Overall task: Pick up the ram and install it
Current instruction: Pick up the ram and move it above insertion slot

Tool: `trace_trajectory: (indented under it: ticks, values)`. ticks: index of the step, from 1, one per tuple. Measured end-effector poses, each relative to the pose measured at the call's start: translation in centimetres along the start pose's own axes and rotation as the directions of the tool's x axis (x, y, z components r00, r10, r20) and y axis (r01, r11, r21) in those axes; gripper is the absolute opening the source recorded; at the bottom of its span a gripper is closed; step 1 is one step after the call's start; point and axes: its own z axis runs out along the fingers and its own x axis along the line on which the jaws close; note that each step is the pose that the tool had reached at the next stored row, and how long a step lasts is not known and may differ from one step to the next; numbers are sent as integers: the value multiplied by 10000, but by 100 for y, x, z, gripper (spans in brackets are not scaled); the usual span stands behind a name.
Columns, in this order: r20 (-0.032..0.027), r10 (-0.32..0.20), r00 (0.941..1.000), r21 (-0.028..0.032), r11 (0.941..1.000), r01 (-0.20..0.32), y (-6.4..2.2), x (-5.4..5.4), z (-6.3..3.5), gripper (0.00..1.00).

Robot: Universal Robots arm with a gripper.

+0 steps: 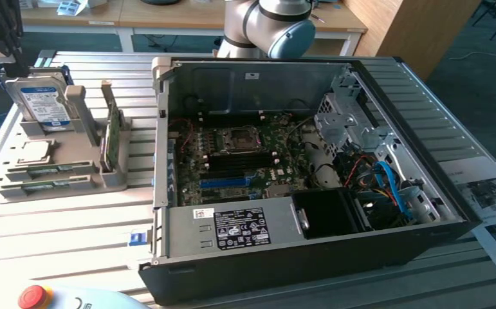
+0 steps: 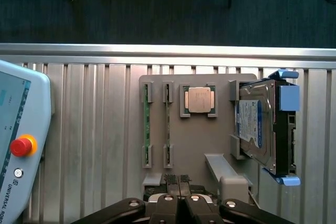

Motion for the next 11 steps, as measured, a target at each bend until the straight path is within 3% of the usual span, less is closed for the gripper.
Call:
trace_trajectory:
  ticks: [11]
  values:
    - [4,0,10000,15,10000,0,1,0,12,10]
